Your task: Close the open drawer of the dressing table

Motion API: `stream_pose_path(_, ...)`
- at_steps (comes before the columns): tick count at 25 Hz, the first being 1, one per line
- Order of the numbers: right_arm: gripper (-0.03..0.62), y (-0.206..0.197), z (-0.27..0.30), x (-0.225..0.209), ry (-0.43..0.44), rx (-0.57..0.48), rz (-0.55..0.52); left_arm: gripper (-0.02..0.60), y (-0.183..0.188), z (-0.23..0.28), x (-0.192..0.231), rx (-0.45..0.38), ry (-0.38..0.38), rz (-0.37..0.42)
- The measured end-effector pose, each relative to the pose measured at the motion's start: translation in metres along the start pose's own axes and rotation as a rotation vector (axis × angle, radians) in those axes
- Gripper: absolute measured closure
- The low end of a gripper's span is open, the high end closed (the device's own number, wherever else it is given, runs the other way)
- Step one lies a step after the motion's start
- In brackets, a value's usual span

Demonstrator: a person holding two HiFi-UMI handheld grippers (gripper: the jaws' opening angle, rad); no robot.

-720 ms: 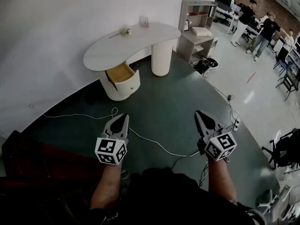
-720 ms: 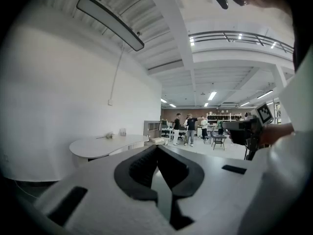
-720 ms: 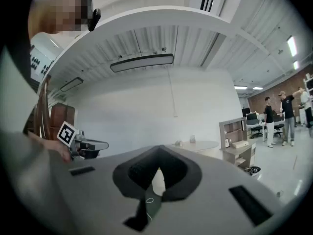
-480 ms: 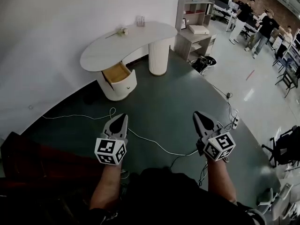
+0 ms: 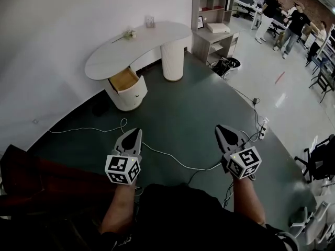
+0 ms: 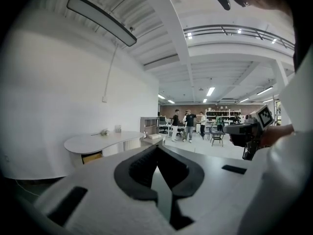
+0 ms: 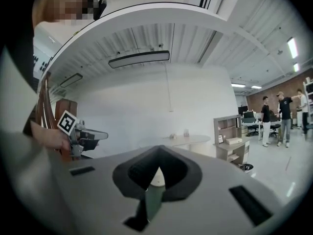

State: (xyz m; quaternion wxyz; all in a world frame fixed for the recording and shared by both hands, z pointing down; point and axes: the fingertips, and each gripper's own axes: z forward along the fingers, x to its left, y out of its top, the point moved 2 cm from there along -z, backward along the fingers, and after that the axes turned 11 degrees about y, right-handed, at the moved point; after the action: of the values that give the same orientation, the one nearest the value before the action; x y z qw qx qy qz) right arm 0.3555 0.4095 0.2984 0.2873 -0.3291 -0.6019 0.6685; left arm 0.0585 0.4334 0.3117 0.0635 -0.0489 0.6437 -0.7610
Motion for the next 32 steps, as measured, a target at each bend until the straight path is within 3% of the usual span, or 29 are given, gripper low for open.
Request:
stream_pose_path(6,0.589,-0.016,-0.002,-0.006,0.025,0.026,0.044,0.581,-0.01,-0.002,-0.006,0.031,0.02,-0.028)
stream_pose_path(14,0.589,-0.026,0.053,-0.011,0.079,0.056,0.124,0.581,-0.029,0.03,0.038,0.068,0.055,-0.109)
stream_pose_path(18,0.589,-0.025,0.094,-0.032,0.077,0.094,0.11,0.581,-0.029,0.079,0.068,0.068,0.055,-0.146)
stream_pose_path(24,0.589,-0.015,0.167,-0.073,0.031,0.098,0.133,0.581,-0.012,0.16,0.107,0.055,-0.01,-0.123)
stream_pose_path(32,0.589,0.006,0.269,-0.084,0.07,0.134,0.136,0.581,0.007,0.237,0.173,0.05,-0.057,-0.133)
